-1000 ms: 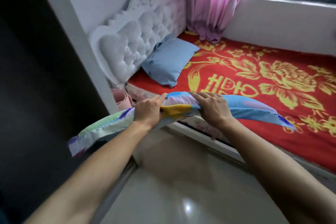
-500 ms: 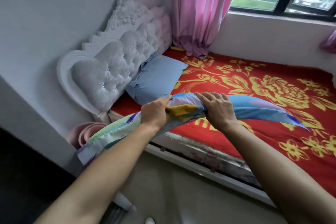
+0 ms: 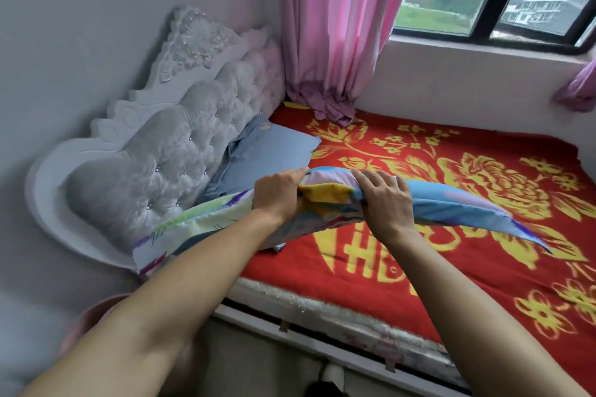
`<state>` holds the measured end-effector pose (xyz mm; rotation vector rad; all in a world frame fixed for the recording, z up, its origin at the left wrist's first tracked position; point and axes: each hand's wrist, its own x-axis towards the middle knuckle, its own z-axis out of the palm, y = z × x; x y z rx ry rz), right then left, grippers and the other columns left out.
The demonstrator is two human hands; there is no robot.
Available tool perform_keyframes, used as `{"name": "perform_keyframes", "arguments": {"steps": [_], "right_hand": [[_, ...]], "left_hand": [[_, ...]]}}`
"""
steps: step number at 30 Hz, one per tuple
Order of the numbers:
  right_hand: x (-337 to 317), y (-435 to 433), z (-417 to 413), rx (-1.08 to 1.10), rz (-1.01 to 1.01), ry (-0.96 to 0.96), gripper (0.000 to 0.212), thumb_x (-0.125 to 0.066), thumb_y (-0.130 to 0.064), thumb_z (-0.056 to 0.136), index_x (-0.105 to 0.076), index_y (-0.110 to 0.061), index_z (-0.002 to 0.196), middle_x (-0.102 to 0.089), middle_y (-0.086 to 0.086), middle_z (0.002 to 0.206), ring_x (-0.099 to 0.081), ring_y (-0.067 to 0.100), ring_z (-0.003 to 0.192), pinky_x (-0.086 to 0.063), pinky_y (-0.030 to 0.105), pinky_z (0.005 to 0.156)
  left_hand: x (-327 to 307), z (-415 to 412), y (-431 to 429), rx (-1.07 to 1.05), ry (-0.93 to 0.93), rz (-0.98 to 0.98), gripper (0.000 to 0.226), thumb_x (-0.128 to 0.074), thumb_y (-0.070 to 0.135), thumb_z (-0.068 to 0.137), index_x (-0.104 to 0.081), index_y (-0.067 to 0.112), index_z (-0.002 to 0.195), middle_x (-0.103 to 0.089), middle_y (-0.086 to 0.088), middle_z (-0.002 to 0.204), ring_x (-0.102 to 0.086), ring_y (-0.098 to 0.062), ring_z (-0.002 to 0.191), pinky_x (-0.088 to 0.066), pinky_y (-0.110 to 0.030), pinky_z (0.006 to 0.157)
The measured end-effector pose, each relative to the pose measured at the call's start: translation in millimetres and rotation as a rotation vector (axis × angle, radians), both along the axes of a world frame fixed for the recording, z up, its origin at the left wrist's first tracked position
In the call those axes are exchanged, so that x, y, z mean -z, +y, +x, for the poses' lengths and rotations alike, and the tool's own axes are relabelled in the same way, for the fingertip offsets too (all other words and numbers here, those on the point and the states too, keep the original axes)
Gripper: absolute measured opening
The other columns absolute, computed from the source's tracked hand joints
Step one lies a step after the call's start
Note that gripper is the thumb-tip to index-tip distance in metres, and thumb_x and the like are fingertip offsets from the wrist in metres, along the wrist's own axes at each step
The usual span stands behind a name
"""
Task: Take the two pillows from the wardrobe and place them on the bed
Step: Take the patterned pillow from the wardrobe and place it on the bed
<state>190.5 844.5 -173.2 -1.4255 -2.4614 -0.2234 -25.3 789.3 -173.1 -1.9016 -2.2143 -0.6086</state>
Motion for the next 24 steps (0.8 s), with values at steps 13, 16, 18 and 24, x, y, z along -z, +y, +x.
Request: {"name": "perform_keyframes", "arguments": {"steps": [13,16,18,24], "right_hand": [[13,200,-88,-0.1,-0.01,0.073,0.055,-0.058,-0.019,0.092,-0.045,-0.019,0.146,-0.045,0.012,0.15,-0.036,0.033,0.143,-0.019,0.053,0.119],[20,224,-119,-0.116,-0.017,0.081,0.058,-0.056,-0.015,0.092,-0.041,-0.017,0.149,-0.038,0.017,0.155,-0.029,0.037,0.147,-0.013,0.056,0.121],[25,238,-142,-0.114,-0.019,0.087,0.065,-0.056,-0.013,0.091,-0.035,-0.017,0.152,-0.029,0.02,0.159,-0.022,0.038,0.149,-0.01,0.056,0.122],[52,265,-211,0.004,-0.014,0.331,0.069,-0.055,-0.011,0.095,-0.023,-0.007,0.156,-0.01,0.03,0.161,-0.012,0.043,0.15,-0.021,0.053,0.121]], "left_hand": [[2,-81,174,-0.142,-0.058,-0.061,0.047,-0.06,0.044,0.079,-0.053,0.045,0.126,-0.074,-0.005,0.099,-0.067,-0.034,0.089,-0.053,-0.036,0.068],[10,-106,194,-0.166,-0.107,-0.036,0.044,-0.063,0.043,0.08,-0.057,0.044,0.123,-0.074,-0.006,0.095,-0.067,-0.035,0.087,-0.052,-0.034,0.065],[15,-127,208,-0.18,-0.162,-0.019,0.041,-0.062,0.042,0.079,-0.059,0.044,0.12,-0.074,-0.007,0.094,-0.067,-0.036,0.087,-0.052,-0.035,0.065],[32,-211,259,-0.167,-0.389,-0.06,0.024,-0.064,0.04,0.077,-0.065,0.034,0.1,-0.073,-0.006,0.084,-0.065,-0.037,0.081,-0.052,-0.035,0.061]]}}
